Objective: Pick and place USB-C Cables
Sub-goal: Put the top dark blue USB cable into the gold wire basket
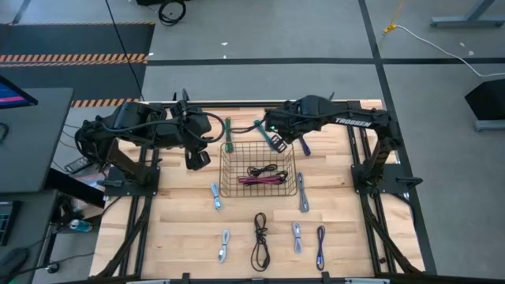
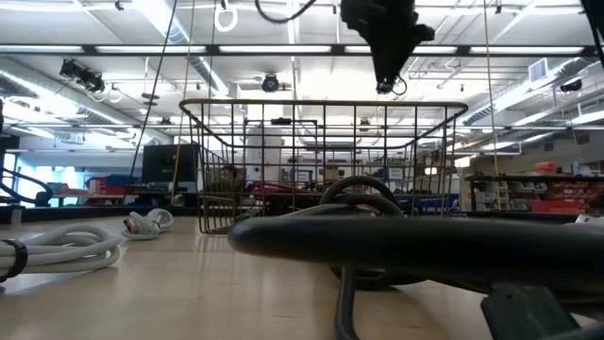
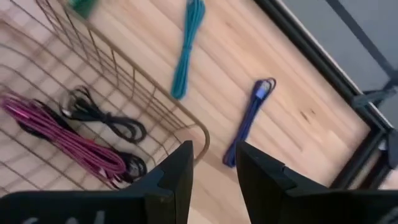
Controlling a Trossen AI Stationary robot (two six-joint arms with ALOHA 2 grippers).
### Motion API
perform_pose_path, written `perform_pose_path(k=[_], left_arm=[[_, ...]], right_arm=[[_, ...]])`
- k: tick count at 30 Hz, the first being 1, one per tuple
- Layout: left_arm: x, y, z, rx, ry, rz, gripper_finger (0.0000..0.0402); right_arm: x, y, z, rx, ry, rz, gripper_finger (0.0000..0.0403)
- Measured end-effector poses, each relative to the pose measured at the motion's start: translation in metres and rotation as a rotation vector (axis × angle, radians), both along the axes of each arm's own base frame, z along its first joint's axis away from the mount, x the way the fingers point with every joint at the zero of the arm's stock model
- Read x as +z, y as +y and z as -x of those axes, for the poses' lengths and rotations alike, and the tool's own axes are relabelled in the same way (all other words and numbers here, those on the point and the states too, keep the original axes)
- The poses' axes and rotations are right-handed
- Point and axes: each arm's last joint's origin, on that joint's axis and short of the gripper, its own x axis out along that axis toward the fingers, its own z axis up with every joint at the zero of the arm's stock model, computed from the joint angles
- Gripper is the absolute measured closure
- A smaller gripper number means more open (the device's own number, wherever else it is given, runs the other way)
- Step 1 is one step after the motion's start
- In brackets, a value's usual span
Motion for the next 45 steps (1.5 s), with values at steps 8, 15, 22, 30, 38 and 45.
perform_pose_path(k=[8, 15, 22, 30, 38, 45], left_arm=[[0.0, 0.0, 0.0, 0.002, -0.001, 0.002, 0.0271], [0.0, 0.0, 0.0, 0.005, -0.002, 0.004, 0.0271], [0.0, 0.0, 0.0, 0.006, -0.003, 0.005, 0.0271], [0.0, 0.0, 0.0, 0.019, -0.011, 0.015, 0.0271], [0.0, 0.0, 0.0, 0.02, -0.011, 0.015, 0.0271], [0.0, 0.0, 0.0, 0.032, -0.019, 0.026, 0.0271]], right_arm=[[0.004, -0.025, 0.035, -0.099, 0.039, 0.003, 0.0277], [-0.031, -0.044, 0.063, -0.17, -0.027, -0.111, 0.0277], [-0.102, -0.038, 0.084, -0.195, -0.094, -0.233, 0.0277], [-0.15, -0.024, 0.114, -0.258, -0.091, -0.32, 0.0277], [-0.163, -0.031, 0.108, -0.255, -0.172, -0.3, 0.0267], [-0.175, -0.041, 0.105, -0.266, -0.13, -0.296, 0.0232]])
